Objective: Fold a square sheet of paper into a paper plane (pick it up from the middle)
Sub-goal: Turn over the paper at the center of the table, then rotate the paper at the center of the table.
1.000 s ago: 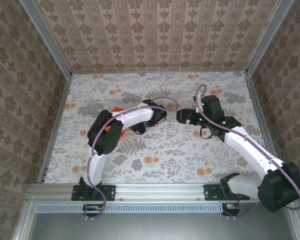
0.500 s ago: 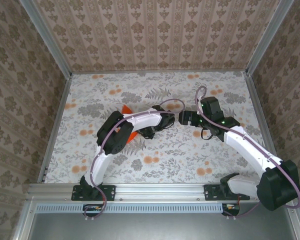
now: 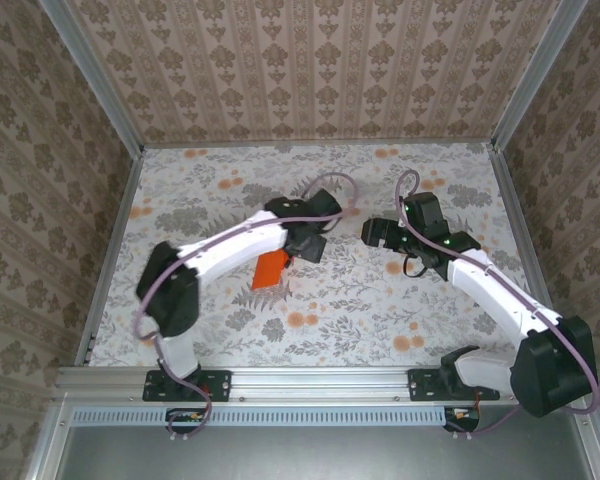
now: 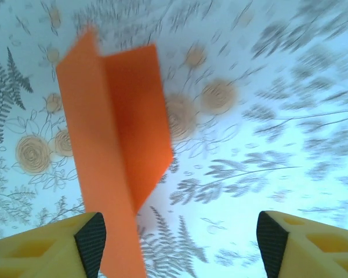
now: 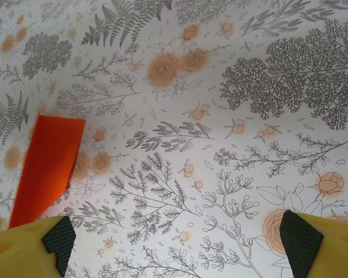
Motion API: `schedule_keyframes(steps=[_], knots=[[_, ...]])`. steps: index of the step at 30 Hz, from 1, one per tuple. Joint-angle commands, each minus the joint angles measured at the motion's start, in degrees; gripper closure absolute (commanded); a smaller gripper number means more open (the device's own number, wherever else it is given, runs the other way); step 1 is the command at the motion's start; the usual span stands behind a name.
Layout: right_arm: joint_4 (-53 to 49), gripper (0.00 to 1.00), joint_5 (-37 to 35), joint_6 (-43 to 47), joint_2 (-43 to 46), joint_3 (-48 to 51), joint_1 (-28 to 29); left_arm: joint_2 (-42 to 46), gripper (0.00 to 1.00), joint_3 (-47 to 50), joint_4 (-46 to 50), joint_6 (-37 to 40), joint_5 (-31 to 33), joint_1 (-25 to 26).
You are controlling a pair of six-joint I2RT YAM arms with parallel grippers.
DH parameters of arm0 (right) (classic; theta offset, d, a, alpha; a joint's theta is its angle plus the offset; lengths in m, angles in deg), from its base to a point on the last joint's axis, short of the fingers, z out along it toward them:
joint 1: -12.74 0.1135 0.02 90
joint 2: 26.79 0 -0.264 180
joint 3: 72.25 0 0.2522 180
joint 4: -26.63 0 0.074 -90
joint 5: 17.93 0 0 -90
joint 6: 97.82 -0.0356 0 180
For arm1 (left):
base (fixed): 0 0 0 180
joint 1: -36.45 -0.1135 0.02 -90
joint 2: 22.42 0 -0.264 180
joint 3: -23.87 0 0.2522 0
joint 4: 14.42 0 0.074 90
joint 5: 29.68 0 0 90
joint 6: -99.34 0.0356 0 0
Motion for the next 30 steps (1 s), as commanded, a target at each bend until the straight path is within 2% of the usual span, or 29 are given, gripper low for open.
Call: schedule_keyframes(steps=[1,5,9,14,19,24,30], knots=[[-0.6,0.06,1.7,-1.4,-2.0,-1.8,-0.1,7.6,0.2,6.0,-8.8,-0.9,-10.3,-4.9],[1.0,0.13,6.1,-3.0,-6.0,-4.2,1.9,14.9,0.1,15.2,-14.7,-4.4,-18.4,-13.9],[1.8,0.24,7.1,-5.5,-13.6,-8.8,8.7,20.0,0.0,22.7,-16.9,-5.9,-21.4,-22.2],[3.3,0.34,7.7,-10.0,-24.5,-16.6,18.9,24.9,0.0,30.8,-17.3,-7.4,-23.6,-32.6],[6.6,0.42,10.7,-16.4,-34.7,-23.8,25.6,28.3,0.0,36.8,-18.7,-9.6,-26.9,-40.4],[6.8,0.49,11.9,-19.6,-44.5,-31.8,29.6,30.1,0.0,41.4,-21.5,-11.1,-31.0,-45.8],[3.7,0.49,12.7,-18.7,-52.5,-39.3,31.2,30.1,0.0,43.0,-22.4,-10.7,-32.3,-47.0]])
